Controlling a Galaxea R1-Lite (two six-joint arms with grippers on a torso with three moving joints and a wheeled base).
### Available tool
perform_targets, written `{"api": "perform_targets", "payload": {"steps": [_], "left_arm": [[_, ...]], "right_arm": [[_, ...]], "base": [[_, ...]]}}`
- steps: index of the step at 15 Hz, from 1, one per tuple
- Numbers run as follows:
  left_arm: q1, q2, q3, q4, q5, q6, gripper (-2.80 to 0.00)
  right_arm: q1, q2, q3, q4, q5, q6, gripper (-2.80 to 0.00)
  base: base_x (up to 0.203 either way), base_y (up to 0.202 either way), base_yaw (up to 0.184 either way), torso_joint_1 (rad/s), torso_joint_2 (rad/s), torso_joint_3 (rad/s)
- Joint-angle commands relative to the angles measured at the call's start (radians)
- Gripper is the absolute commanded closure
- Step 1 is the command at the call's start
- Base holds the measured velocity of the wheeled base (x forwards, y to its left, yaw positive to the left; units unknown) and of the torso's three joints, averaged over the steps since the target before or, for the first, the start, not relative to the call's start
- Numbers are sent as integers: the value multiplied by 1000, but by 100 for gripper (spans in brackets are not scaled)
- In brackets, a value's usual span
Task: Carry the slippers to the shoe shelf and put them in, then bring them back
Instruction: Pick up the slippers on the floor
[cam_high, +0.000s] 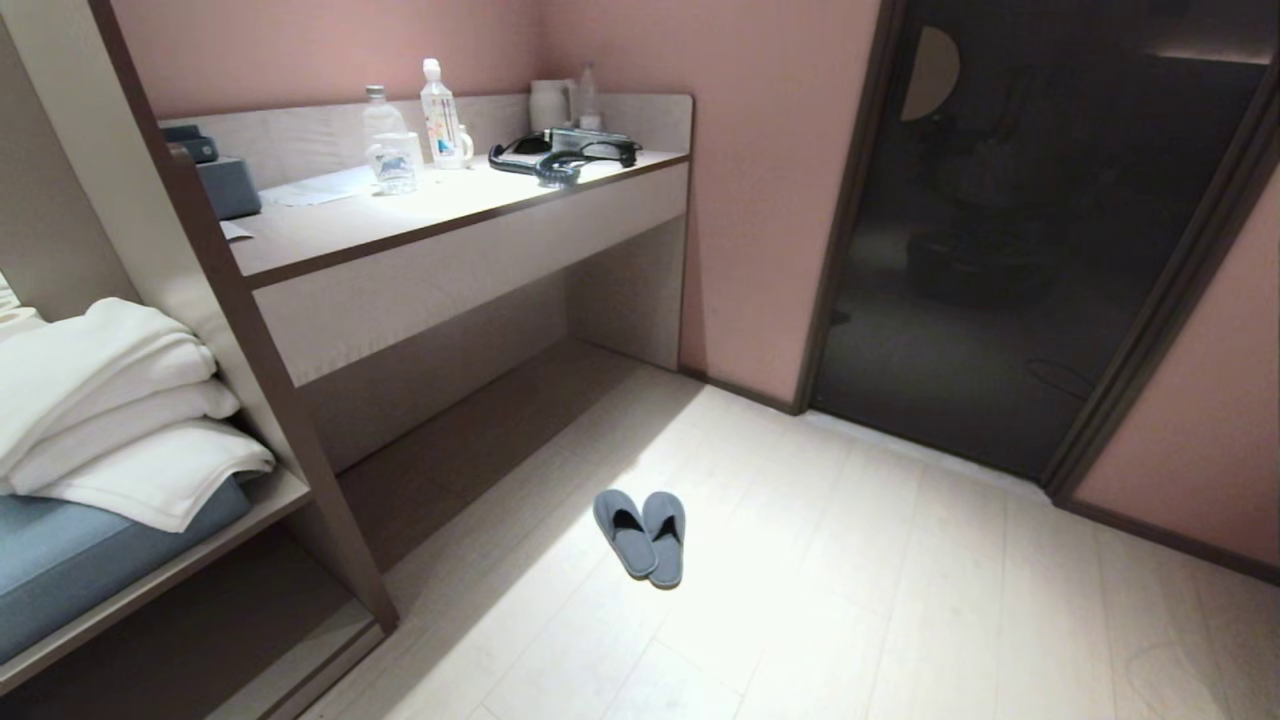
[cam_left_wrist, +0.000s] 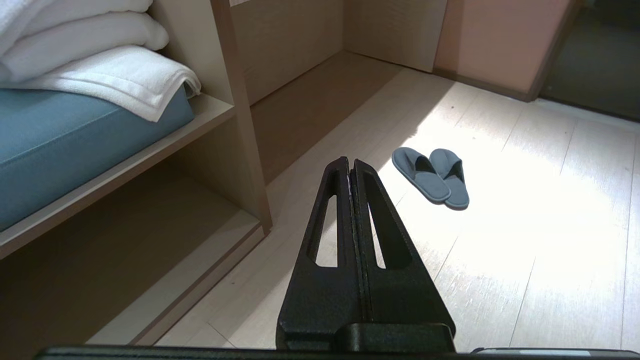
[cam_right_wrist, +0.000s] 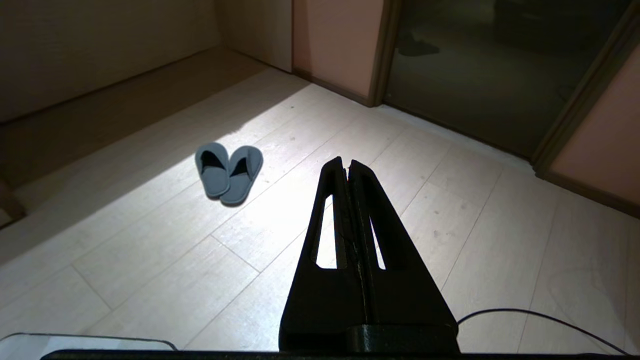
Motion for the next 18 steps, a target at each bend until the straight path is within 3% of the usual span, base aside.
{"api": "perform_targets", "payload": {"steps": [1,18], "left_arm": [[1,1,0,-1,0,0,0],[1,1,0,-1,0,0,0]], "right_arm": [[0,1,0,0,0,-1,0],[0,1,0,0,0,1,0]], "base": [[0,0,0,0,0,0],[188,0,0,2,1,2]]}}
